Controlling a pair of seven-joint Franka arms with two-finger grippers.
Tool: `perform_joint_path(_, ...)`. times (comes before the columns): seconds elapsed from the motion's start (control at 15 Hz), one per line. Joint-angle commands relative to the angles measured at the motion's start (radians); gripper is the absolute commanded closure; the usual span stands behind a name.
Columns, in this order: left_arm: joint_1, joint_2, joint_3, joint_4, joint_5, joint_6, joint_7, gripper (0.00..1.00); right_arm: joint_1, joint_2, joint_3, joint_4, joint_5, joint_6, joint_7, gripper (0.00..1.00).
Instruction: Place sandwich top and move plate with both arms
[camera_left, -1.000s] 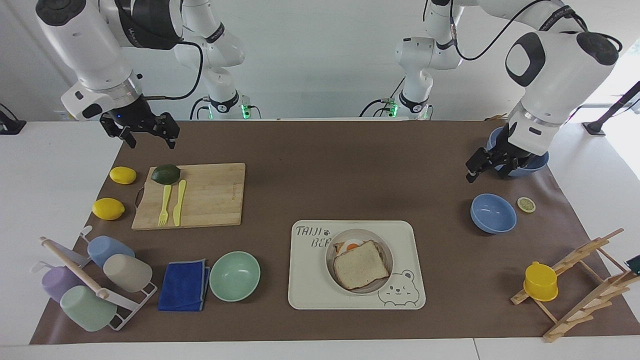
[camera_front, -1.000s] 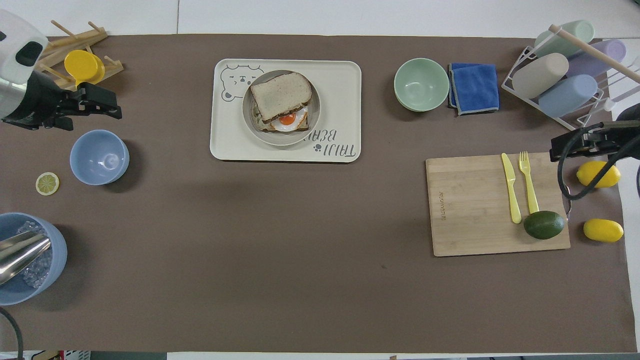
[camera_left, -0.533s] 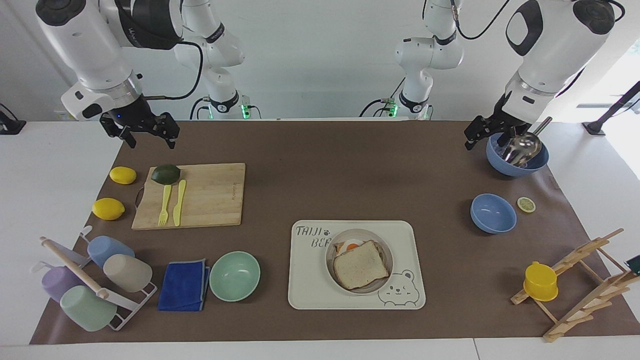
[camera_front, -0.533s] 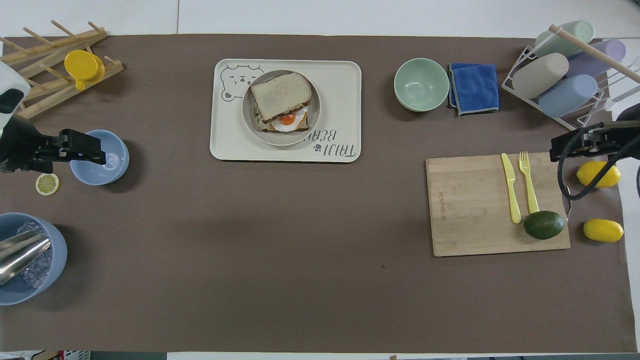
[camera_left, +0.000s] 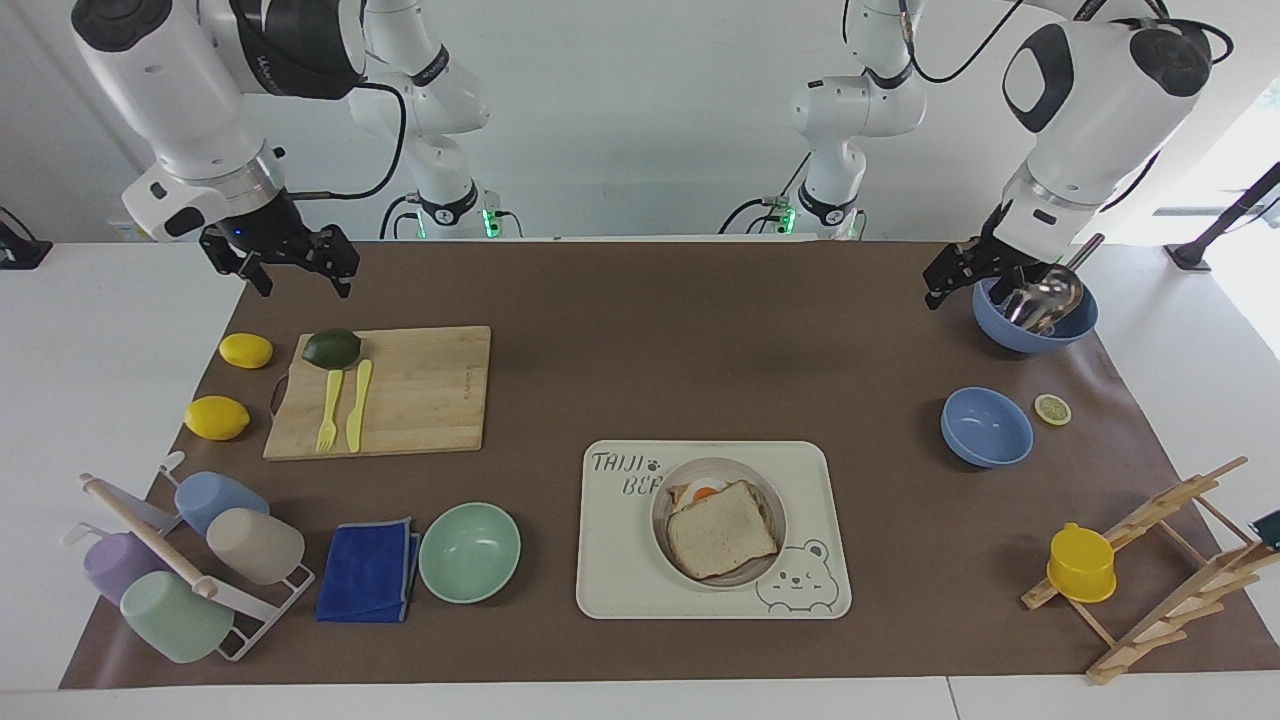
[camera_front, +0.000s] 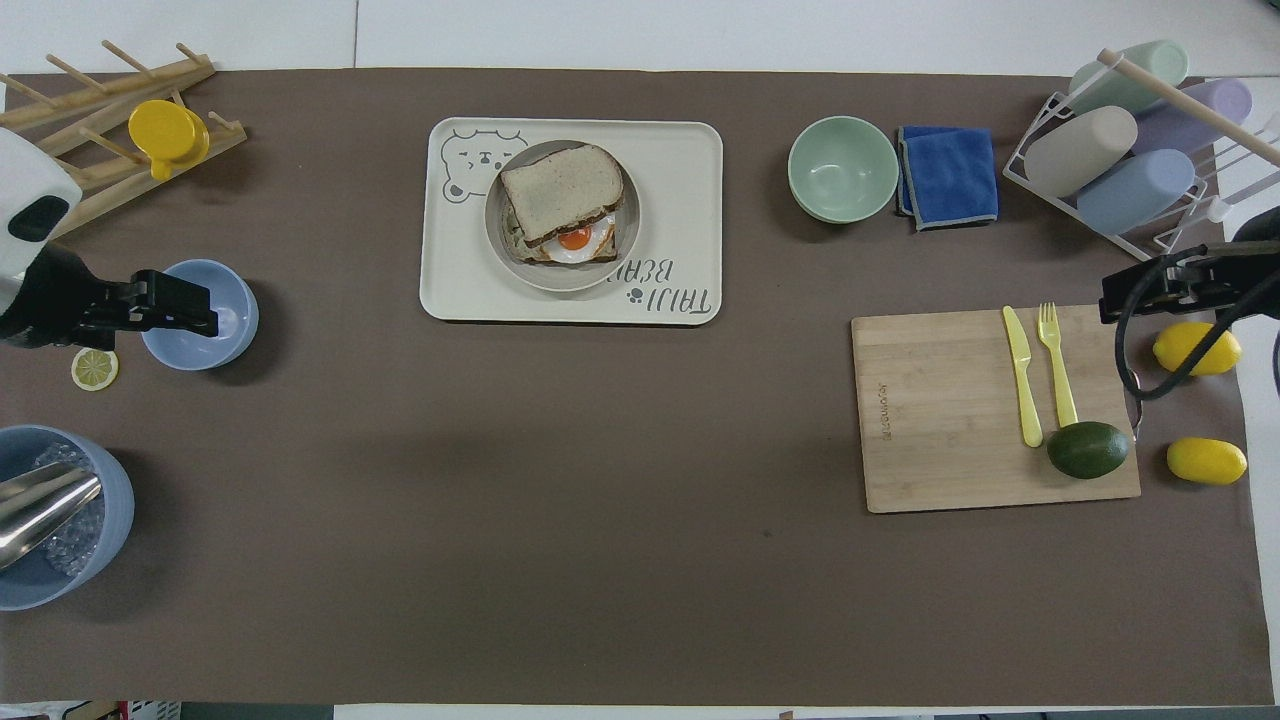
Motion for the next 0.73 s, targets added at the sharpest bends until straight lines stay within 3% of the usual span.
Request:
perform_joint_path(0.0,0.009,0.049,-0.017,0.112,0.019,-0.125,0.003,0.0,-0.008,-0.019,-0.001,-0.018,0.029,-0.003,-0.027,0.0)
perform_joint_path(0.67,0.014,0.026,-0.016,0.086,0.035,-0.101,0.015,0.0,-0.008,-0.019,-0.001,-0.018,0.029,-0.003,-0.027,0.0)
